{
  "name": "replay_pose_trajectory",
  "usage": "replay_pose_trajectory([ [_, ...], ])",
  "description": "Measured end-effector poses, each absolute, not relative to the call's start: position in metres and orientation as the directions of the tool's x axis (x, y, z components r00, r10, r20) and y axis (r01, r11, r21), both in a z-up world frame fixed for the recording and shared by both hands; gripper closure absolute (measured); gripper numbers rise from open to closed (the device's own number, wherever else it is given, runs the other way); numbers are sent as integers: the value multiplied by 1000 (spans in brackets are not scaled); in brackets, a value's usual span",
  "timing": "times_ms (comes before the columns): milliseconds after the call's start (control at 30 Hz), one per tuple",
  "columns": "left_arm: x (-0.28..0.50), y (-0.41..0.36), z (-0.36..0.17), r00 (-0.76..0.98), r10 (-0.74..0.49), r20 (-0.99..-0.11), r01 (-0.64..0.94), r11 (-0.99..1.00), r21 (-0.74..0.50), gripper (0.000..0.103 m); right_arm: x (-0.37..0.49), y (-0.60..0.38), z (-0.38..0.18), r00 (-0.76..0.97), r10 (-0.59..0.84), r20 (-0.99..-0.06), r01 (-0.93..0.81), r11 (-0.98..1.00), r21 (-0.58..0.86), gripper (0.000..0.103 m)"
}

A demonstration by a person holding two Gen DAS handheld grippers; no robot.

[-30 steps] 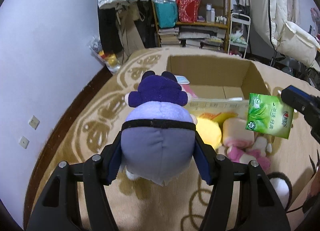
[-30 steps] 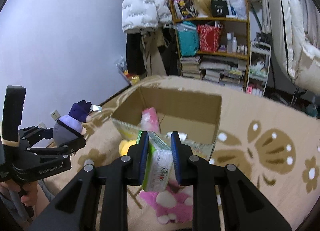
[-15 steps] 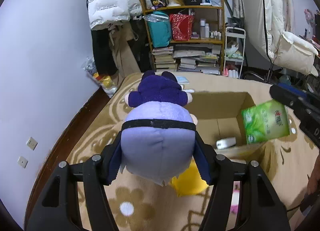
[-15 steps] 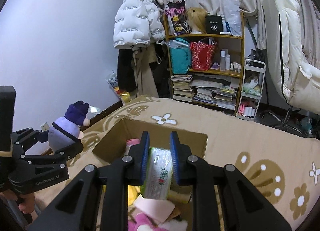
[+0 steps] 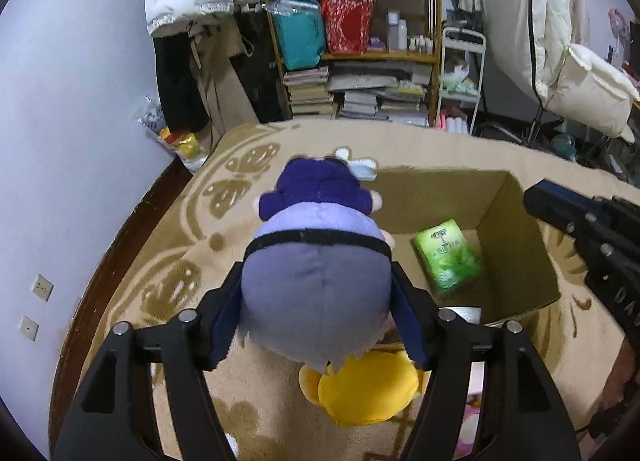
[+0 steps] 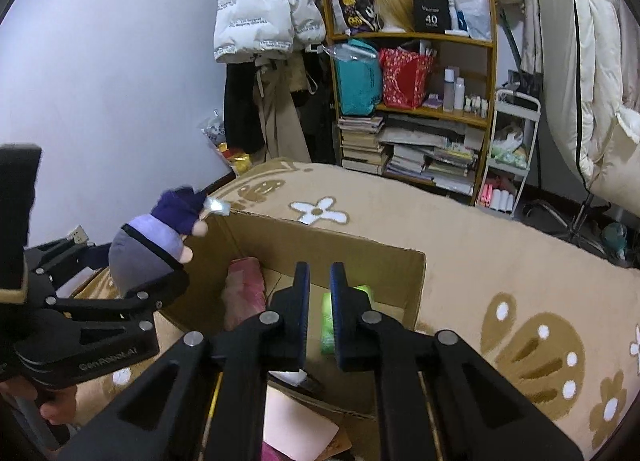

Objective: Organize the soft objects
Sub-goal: 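Carry the plush doll and green tissue pack over the box and release both inside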

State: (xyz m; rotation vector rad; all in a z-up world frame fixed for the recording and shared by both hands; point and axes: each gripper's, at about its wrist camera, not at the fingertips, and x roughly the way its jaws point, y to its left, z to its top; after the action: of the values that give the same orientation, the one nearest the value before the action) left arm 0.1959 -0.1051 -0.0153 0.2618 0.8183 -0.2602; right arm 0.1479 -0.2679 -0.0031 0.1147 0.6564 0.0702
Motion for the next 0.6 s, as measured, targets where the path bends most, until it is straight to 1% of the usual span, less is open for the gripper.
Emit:
replay_pose_trajectory([
  [67,195,-107,-20,651,-126,-748,335,933,134,28,150,-272,-5,786,107,-609,-23,989,144,92],
  [100,196,-107,-21,653,-122,-747,335,932,141,22,150,-274,-6,783,109,-613,-21,989,149,92],
  [167,195,-106,-20,660,-114,-743,332,931,152,17,149,-277,-8,783,105,-613,-11,988,155,92],
  [267,195,-103,-17,662,-104,-742,324,933,158,16,146,-279,-10,787,110,-607,-7,985,170,89],
  [367,193,-98,-12,666,-91,-740,306,938,160,11,141,-279,-12,782,116,-613,-6,984,179,76],
  [400,192,-96,-10,670,-87,-737,300,940,162,7,140,-279,-13,779,116,-616,-5,984,179,69],
  [433,189,-94,-7,679,-81,-730,292,942,168,5,139,-278,-13,778,117,-618,-6,984,179,62],
  [600,174,-79,5,694,-63,-717,261,951,168,4,130,-276,-12,774,116,-622,-4,984,178,39],
])
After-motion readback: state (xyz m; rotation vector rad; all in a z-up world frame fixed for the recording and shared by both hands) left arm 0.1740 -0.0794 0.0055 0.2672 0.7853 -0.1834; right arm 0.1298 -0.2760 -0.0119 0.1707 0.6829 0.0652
